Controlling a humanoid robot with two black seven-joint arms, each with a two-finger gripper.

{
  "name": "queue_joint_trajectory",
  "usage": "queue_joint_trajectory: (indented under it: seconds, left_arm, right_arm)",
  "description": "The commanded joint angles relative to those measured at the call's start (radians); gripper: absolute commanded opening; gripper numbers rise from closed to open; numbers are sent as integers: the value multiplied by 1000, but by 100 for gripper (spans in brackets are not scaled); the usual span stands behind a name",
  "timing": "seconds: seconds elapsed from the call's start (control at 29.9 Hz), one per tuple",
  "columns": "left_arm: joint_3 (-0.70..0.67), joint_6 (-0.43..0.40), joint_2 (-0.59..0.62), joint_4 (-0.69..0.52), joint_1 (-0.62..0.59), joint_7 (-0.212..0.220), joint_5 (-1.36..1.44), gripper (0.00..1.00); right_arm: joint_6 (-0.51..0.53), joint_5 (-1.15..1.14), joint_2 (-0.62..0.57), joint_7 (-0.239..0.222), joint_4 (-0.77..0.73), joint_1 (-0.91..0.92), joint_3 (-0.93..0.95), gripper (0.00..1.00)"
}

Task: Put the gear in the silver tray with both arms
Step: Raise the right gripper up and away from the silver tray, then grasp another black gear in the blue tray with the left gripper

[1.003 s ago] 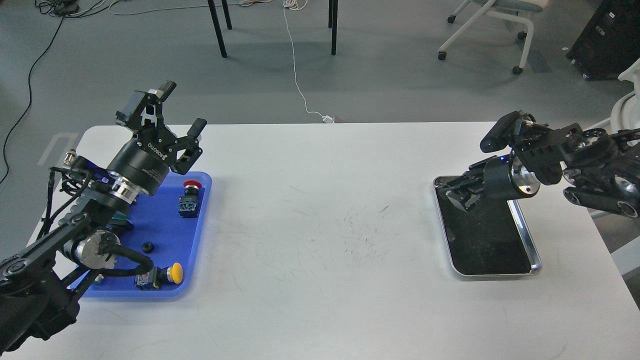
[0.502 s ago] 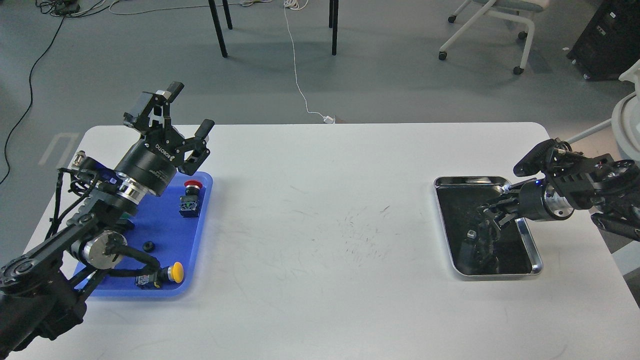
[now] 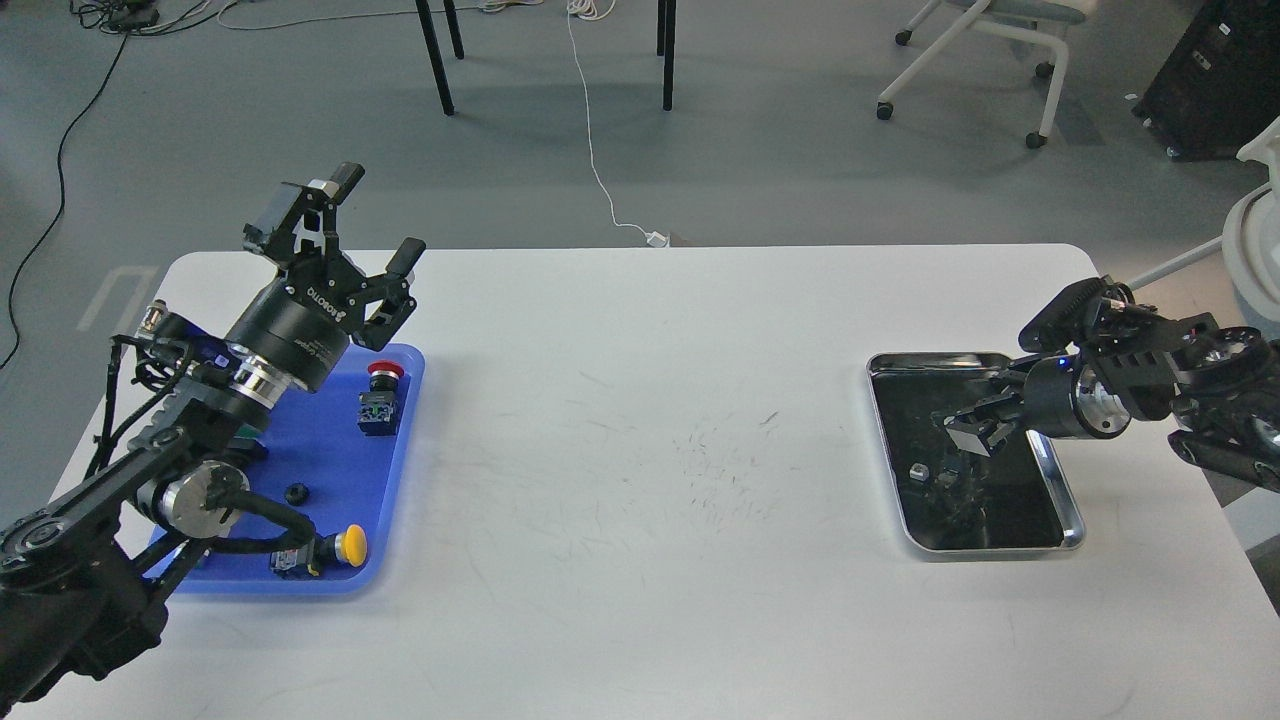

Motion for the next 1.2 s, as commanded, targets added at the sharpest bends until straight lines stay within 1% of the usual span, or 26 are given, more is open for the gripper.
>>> queue_joint_trajectory:
  seconds: [0.0,0.13,0.2,0.3,0.37,0.43,0.54,0.6,0.67,0.74,0.84,0.9,0.97,1.07,1.17]
  left_arm:
    - [4,-1,19,-1,-1,0,1,98]
    - [15,-4,72,-32,-1,0,52,98]
    - [17,-7,101,-70,0,0,141,98]
    - [41,-35,160,-145,11,0,334,98]
    - [75,-52,209,-202,14,0,507,98]
    - [99,-53,259,-248,9,0,717,98]
    - [124,-50,319,-268,-8,0,1060,98]
    - [132,-52,360,-270,-20,0,1298,98]
    - [150,-44,405,-270,-23,0,1493,98]
    - [175,-36,442,-273,-24,0,1602,97]
    - [198,-27,503,-270,-27,0,1685,95]
    - [210,-27,525,-260,-41,0,1685,93]
    - [241,-27,529,-248,-49,0,1685,87]
    - [279,-29,526,-227,-69,0,1685,70]
    - [323,-30,511,-190,-89,0,1685,66]
  right_arm:
    - [-2,6,-76,0,90,23,125,97]
    - [-2,46,-164,0,196,-4,332,97]
    - [-4,159,-187,0,247,-75,424,97]
    - [-4,393,-180,0,285,-202,583,97]
    - [-4,539,-167,0,303,-300,710,97]
    - [-2,661,-131,0,322,-409,844,97]
    - [-1,750,-78,0,322,-544,1030,97]
    - [1,776,-52,0,317,-604,1110,97]
    - [2,788,-44,0,316,-644,1156,97]
    - [4,790,-44,0,316,-656,1167,97]
    - [4,790,-44,0,314,-659,1170,97]
    - [4,790,-43,0,314,-659,1170,97]
    - [4,790,-40,0,313,-659,1170,97]
    - [4,790,-32,0,313,-658,1170,97]
    - [4,790,-31,0,311,-658,1170,97]
